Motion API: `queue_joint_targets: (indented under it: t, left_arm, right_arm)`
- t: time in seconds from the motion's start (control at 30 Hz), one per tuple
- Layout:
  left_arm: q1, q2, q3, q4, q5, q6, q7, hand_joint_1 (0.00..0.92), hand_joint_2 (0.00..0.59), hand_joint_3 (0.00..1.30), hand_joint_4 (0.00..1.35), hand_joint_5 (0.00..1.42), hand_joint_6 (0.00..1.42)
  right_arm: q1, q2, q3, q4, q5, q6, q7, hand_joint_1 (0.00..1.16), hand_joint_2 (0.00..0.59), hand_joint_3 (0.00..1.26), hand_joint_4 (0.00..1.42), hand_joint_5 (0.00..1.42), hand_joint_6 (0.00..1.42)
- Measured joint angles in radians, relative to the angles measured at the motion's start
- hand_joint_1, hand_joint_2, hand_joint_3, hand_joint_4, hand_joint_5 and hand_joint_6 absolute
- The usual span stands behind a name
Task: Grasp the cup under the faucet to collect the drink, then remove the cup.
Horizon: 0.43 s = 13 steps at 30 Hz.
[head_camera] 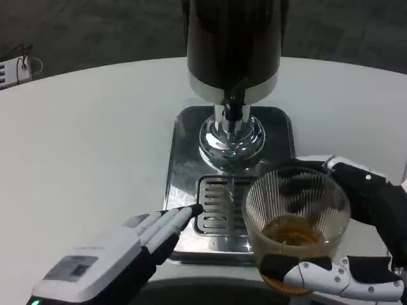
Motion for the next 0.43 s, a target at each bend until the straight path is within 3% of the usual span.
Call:
queue_joint_targets:
  t: [0.43]
  left_arm:
    - [0.020, 0.000, 0.006, -0.013, -0.002, 0.003, 0.000, 0.000, 0.062, 0.00, 0.00, 0.00, 0.00]
  right_arm:
    - [0.022, 0.000, -0.001, -0.007, 0.000, -0.002, 0.000, 1.00, 0.196, 1.07, 1.31, 1.37, 0.73]
